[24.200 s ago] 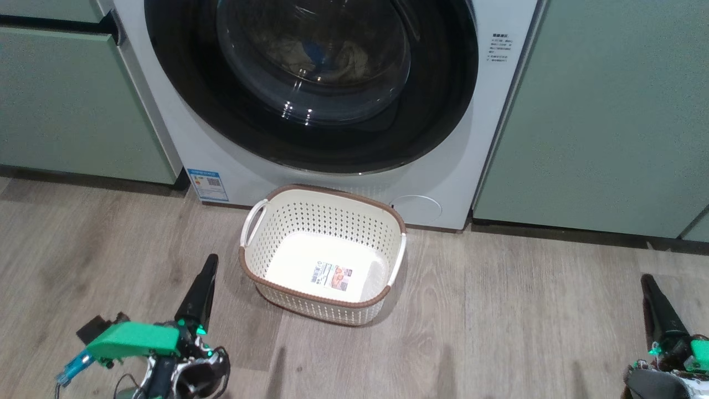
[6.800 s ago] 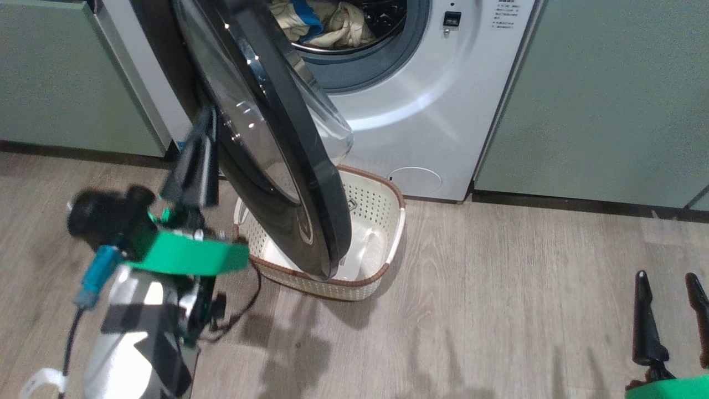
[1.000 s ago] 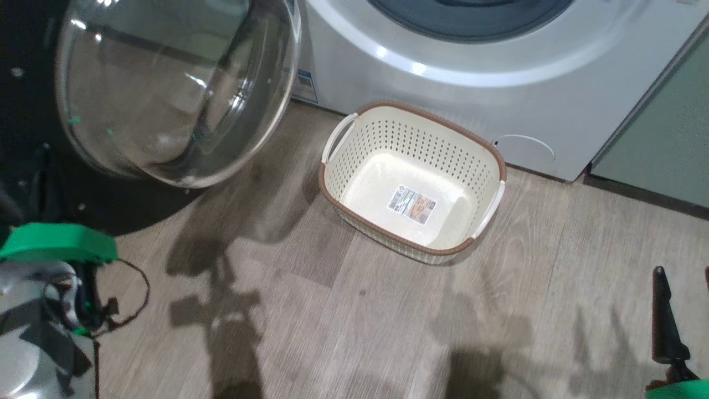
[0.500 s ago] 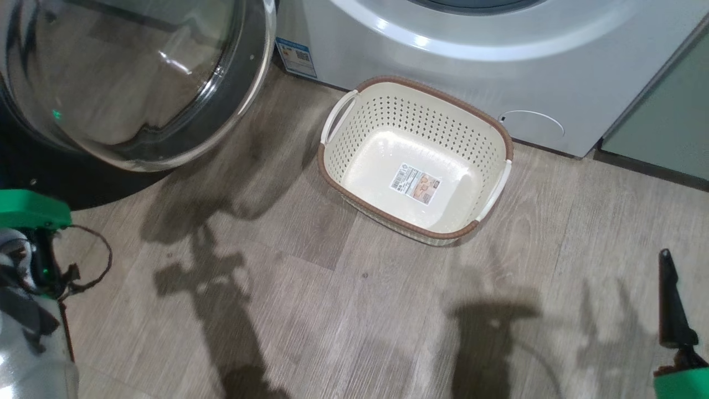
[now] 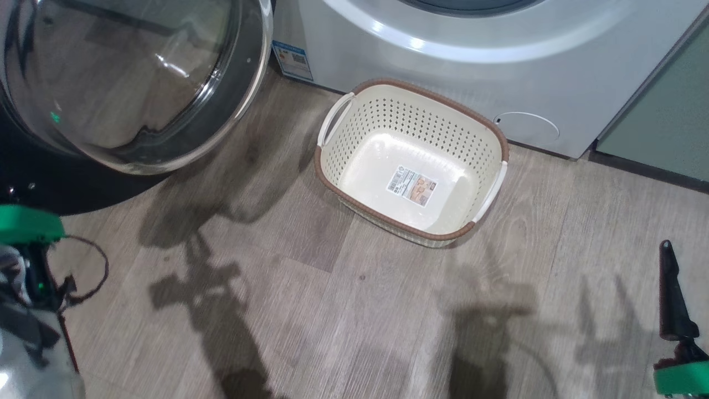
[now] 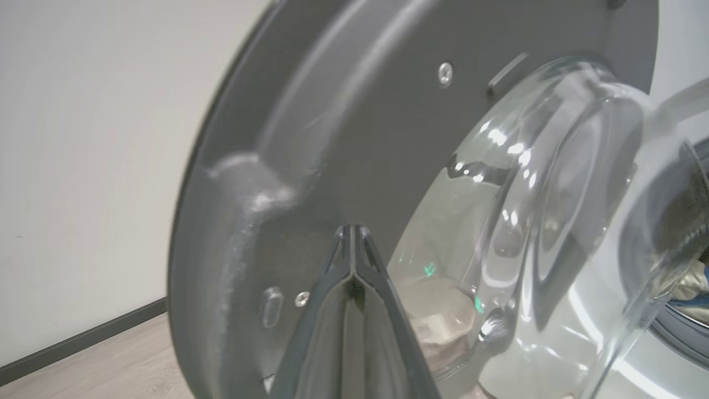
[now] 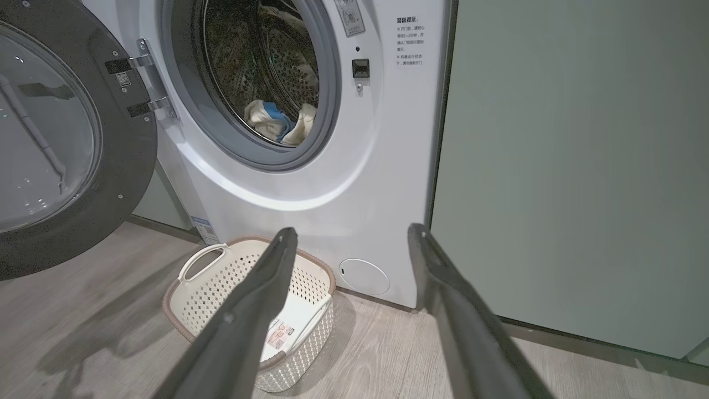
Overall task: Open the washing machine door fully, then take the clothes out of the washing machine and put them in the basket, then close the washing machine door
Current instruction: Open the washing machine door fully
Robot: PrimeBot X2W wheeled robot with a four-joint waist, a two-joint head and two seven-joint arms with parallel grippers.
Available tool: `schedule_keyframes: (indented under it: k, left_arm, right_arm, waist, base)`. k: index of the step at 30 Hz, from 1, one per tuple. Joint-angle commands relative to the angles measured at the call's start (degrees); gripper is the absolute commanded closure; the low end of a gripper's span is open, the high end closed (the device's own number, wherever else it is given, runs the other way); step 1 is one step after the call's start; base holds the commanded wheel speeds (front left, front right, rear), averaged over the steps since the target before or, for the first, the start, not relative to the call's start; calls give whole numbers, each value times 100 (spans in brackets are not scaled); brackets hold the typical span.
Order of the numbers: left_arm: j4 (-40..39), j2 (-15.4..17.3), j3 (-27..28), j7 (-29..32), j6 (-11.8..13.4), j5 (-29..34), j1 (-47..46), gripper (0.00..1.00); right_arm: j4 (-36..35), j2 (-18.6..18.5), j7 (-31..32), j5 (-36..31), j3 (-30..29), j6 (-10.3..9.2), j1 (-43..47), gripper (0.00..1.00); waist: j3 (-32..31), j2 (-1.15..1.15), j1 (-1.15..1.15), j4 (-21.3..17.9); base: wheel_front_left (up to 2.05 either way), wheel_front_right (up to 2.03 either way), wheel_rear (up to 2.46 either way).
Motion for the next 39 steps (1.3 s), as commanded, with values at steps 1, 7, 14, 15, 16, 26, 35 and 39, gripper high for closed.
schedule_keyframes:
  k: [1, 7, 14, 15, 16, 26, 35, 39]
  left_arm:
    - [-325, 181, 215, -35, -57, 68, 107, 100]
    - [-974, -190, 279, -35, -330, 206, 563, 100]
    - [-1853, -461, -170, -35, -442, 336, 1287, 100]
    - [-1965, -475, -277, -35, -429, 321, 1412, 100]
    - [-2073, -484, -401, -35, -406, 296, 1532, 100]
    - [-2744, -493, -1805, -27, 201, -132, 2487, 100]
    - [-2755, -494, -2540, 295, 341, -229, 2853, 91]
    - [-2685, -492, -2602, 411, 392, -351, 2880, 24]
  right_arm:
    - [-166, -59, -55, -37, 62, 25, -125, 0]
    - [-182, 15, -55, -74, -2, 25, -113, 0]
    - [-172, 120, -55, -109, 69, 25, -149, 0]
    - [-173, 137, -55, -115, 85, 25, -148, 0]
    - [-177, 153, -55, -124, 93, 25, -145, 0]
    - [-206, 323, -55, -170, 196, 25, -149, 0]
    - [-158, 320, -55, -136, 390, 25, -72, 0]
    - [-141, 319, -55, -98, 531, 25, -41, 0]
  waist:
    - [-25, 0, 0, -6]
    - [-171, 0, 0, -62]
    - [-391, 0, 0, -241]
    - [-422, 0, 0, -273]
    - [-447, 0, 0, -300]
    - [-761, 0, 0, -748]
    - [-1057, 0, 0, -1294]
    - [-1148, 0, 0, -1541]
  base:
    - [0, 0, 0]
    - [0, 0, 0]
    - [0, 0, 0]
    - [0, 0, 0]
    - [0, 0, 0]
    - [0, 0, 0]
    - [0, 0, 0]
    - [0, 0, 0]
